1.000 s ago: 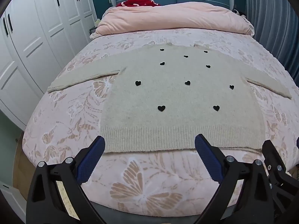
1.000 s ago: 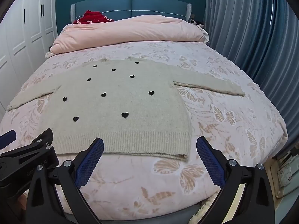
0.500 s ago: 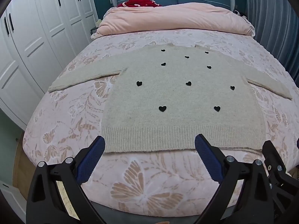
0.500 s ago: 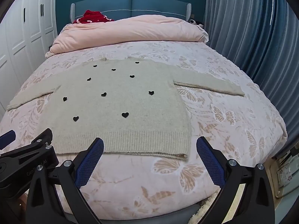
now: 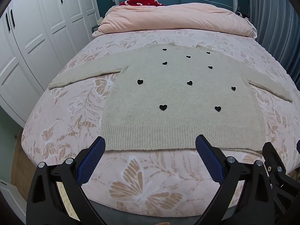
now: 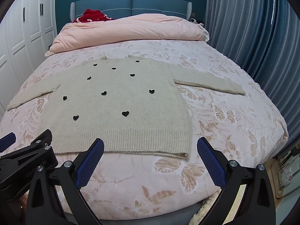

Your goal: Fold small clothes

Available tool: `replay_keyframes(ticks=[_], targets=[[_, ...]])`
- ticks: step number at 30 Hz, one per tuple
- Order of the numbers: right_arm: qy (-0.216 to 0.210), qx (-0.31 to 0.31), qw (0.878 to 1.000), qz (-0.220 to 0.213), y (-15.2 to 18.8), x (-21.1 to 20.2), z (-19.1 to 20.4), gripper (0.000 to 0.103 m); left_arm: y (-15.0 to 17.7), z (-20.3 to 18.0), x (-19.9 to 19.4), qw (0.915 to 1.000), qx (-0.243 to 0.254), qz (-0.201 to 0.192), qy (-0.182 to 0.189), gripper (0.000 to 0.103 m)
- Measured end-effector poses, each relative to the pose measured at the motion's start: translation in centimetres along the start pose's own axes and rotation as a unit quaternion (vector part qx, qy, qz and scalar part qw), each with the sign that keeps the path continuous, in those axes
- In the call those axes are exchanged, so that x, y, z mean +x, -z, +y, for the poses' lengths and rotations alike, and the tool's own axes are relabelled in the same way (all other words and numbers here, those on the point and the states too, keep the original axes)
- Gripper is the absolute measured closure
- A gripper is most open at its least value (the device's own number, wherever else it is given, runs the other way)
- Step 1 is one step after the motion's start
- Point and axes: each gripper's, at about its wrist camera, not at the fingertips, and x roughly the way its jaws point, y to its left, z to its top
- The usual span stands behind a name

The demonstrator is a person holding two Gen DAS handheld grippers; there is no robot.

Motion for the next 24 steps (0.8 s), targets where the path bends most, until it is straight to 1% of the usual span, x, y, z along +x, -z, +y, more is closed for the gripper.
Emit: replay_keyframes(ticks=[24], targets=[[0.001,0.004,1.000,0.004,0.72,0.22,0.04,0.005,-0.09,-0.08,-0.07,1.0000,0.002,-0.002,-0.005,0.009]])
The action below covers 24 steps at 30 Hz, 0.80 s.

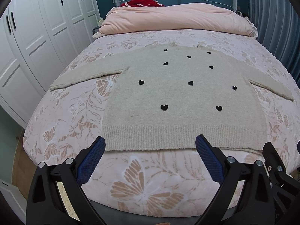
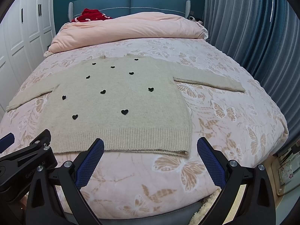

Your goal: Fold small clothes

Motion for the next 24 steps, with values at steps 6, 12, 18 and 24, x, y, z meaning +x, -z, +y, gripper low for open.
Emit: replay_keyframes(ticks=[6,12,18,24], targets=[[0.000,0.000,1.000,0.001,-0.03,0.05,-0.06,0.005,0.07,0.01,-0.02,1.0000,0.002,-0.001,-0.001,0.009],[0.000,0.001,1.000,0.002,0.14,0.09,-0.09,0.005,0.12,0.04,0.03,1.0000,0.002,-0.001,-0.001,0.009],[-0.001,0.000,1.000,0.002,0.02,0.09,-0.11,0.005,0.12,0.03,0.03,1.0000,0.002,-0.001,-0.002,0.009],[-0.001,0.002,1.000,0.005,-0.09,0.21,-0.08,0.005,0.27,0.19,0.17,1.0000,0.002,-0.001,-0.003,0.009]])
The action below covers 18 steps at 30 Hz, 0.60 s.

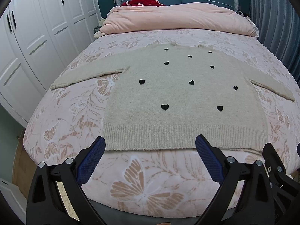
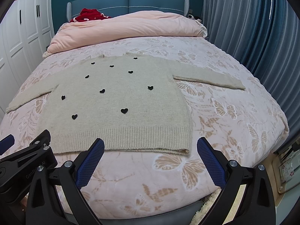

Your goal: Fold small clothes

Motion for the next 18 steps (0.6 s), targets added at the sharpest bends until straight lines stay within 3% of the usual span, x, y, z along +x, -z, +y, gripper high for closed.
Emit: replay_keyframes(ticks=[18], targets=[[-0.001,-0.003,1.000,0.007,0.76,0.88,0.22,0.005,0.17,-0.06,0.64,1.0000,0.005,0.005,-0.006,0.009]])
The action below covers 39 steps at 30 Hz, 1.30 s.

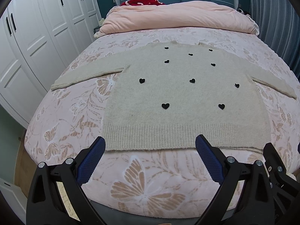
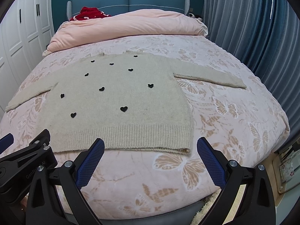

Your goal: Fold small clothes

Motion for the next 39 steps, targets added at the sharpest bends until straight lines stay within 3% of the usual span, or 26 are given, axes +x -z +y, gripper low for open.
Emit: replay_keyframes(ticks=[4,9,12,16,18,23,30,32,33,34,35,36,39], targets=[[-0.010,-0.011,1.000,0.011,0.2,1.5,0.0,0.005,0.0,-0.5,1.2,0.9999,0.012,0.007,0.001,0.008],[-0.076,-0.001,0.997,0.026,-1.8,5.1,-2.3,0.005,-1.3,-0.5,2.5,0.9995,-0.009,0.002,0.031,0.005],[-0.080,0.033,0.996,0.031,-4.6,9.0,-6.7,0.005,-2.4,0.1,4.0,0.9983,-0.026,0.009,0.051,0.005],[-0.065,0.136,0.987,0.047,-9.5,16.5,-16.1,0.005,-3.7,0.9,6.6,0.9935,-0.047,0.031,0.099,0.005],[-0.041,0.192,0.979,0.057,-11.8,20.3,-21.3,0.005,-4.1,1.2,7.5,0.9926,-0.052,0.035,0.104,0.005],[0.027,0.306,0.951,0.043,-15.1,27.1,-33.0,0.005,-4.7,1.3,8.8,0.9975,-0.031,0.008,0.064,0.005],[0.043,0.435,0.898,0.058,-15.4,34.0,-41.7,0.006,-5.2,0.9,10.8,0.9987,-0.015,0.007,0.049,0.005],[0.050,0.449,0.891,0.044,-15.7,34.3,-42.1,0.014,-5.4,1.0,11.3,0.9984,-0.026,0.011,0.049,0.005],[0.039,0.452,0.890,0.031,-16.0,34.3,-42.2,0.036,-5.6,1.1,11.5,0.9982,-0.031,0.011,0.051,0.005],[0.010,0.455,0.890,0.026,-16.4,34.4,-42.1,0.067,-5.8,1.2,11.7,0.9980,-0.034,0.014,0.053,0.005],[-0.008,0.456,0.889,0.031,-17.0,34.7,-41.9,0.081,-5.9,1.3,12.0,0.9978,-0.036,0.016,0.053,0.005],[-0.020,0.452,0.891,0.028,-17.9,34.5,-41.3,0.087,-6.1,1.3,12.1,0.9976,-0.039,0.016,0.055,0.005],[-0.083,0.403,0.910,-0.048,-22.2,31.3,-37.4,0.088,-6.4,1.8,12.2,0.9970,-0.046,0.009,0.062,0.005]])
